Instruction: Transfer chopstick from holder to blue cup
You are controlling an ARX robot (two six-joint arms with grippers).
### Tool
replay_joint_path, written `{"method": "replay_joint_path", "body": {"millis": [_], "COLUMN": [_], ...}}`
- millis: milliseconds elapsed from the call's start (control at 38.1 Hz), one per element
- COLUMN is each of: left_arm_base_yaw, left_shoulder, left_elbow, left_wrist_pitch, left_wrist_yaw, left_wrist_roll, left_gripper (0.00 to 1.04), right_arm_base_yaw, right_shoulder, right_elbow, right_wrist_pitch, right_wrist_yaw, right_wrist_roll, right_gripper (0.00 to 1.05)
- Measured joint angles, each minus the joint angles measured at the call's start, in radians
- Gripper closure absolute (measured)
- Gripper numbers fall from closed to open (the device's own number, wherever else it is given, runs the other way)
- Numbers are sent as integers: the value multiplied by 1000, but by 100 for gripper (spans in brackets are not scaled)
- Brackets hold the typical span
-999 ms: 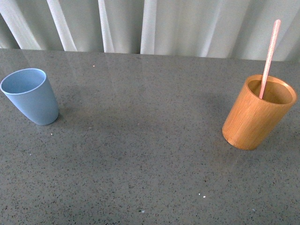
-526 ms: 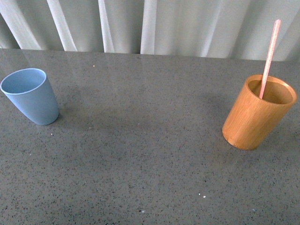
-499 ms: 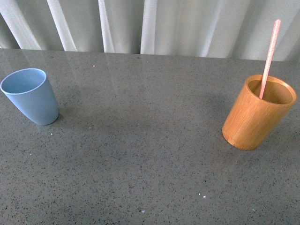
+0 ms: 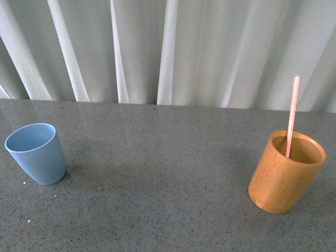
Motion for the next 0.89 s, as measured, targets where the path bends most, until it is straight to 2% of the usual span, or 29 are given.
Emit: {"method": "replay_joint_path", "body": {"millis": [526,604,657,788,893], "left_arm_base_yaw": [-4,-129,-153,-93,-13], "left_shoulder": [3,123,210,404,583], "left_elbow": [1,48,57,131,223], "left_wrist_pitch": [-3,-123,-103,3,57], "left_wrist_yaw": [-8,-370,-459,-406,-322], "left_wrist_roll": [-1,-44,-52,-55,-44], "left_gripper": [7,7,7,7,7], "right_arm_base_yaw": [0,0,1,1,1], "right_shoulder": [0,0,0,0,0], "right_elbow": [0,0,0,0,0], "right_wrist_pitch": [0,0,0,0,0], "right_wrist_yaw": [0,2,0,0,0], "right_wrist_roll": [0,0,0,0,0], "right_gripper": [10,10,10,10,10]}}
